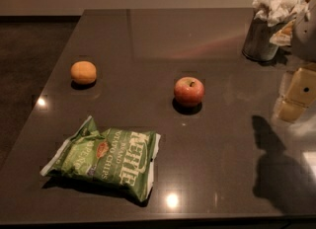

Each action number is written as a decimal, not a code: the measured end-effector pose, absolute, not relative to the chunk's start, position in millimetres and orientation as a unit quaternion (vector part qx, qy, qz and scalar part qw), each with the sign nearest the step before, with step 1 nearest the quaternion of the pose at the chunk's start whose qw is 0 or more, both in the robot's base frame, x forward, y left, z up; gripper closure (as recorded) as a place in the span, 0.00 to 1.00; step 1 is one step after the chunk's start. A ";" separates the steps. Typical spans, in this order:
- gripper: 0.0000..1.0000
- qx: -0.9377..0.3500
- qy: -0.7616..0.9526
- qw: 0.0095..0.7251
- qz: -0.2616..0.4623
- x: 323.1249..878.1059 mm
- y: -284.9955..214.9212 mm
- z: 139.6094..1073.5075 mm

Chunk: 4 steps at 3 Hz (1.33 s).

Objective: Move apple near green jalapeno chip bag

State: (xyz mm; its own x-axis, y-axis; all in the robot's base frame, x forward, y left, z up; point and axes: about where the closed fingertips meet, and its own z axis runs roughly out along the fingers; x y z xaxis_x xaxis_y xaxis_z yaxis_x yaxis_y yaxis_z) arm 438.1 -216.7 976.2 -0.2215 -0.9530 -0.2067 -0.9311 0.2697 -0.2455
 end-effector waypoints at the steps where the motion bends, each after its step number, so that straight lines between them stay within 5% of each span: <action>1: 0.00 -0.603 0.781 0.159 -0.034 438.1 -216.6 976.2; 4: 0.00 -0.642 0.746 0.174 0.029 481.7 -148.5 924.0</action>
Offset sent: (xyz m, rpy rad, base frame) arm 0.0190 0.0421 -0.0269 0.0538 0.0605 0.1086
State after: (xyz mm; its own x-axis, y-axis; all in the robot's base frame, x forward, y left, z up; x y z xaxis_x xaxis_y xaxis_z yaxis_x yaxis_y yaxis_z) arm 481.7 -148.5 924.0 -0.1151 -0.9479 -0.2971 -0.9679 0.1743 -0.1810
